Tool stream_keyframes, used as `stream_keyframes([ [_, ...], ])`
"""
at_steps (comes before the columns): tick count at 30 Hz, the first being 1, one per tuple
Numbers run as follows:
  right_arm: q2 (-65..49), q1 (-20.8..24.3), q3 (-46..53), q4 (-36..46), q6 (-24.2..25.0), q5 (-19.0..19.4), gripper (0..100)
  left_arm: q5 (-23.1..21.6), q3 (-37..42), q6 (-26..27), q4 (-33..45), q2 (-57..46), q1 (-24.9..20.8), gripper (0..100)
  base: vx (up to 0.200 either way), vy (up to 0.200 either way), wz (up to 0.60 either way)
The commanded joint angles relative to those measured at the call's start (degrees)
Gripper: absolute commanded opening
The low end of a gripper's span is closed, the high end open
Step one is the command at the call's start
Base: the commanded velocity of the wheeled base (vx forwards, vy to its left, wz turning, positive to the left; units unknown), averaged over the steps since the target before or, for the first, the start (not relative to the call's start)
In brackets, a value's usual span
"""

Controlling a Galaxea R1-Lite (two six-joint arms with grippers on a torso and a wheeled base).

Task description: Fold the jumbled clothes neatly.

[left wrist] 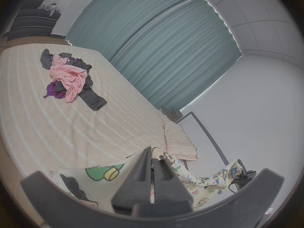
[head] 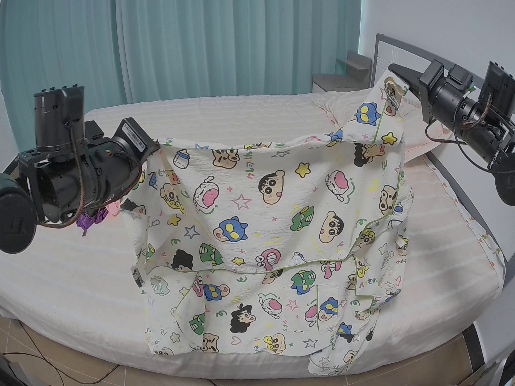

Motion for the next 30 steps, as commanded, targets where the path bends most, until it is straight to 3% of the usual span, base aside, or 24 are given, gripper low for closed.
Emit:
stream_keyframes([
  [1,4.33,-1.4,-0.67,-0.02,0.01,-0.08,0,-1.09,-1.81,-0.38,-0.09,6.86,1.31,0,0.2,0.0,0.0],
  [15,16.63,-4.04,-0.84,-2.75,1.32,-0.34,0,-1.35,-7.44,-0.47,-0.01,23.83,4.82,0,0.029,0.0,0.0],
  [25,21.73,-4.74,-1.64,-4.24,1.5,-1.83,0,-1.53,-8.4,-0.64,0.08,28.75,5.09,0,0.0,0.0,0.0],
  [30,23.57,-5.27,-1.99,-4.24,1.59,-2.36,0,-1.79,-10.16,-5.83,-0.18,30.68,5.26,0,0.0,0.0,0.0],
])
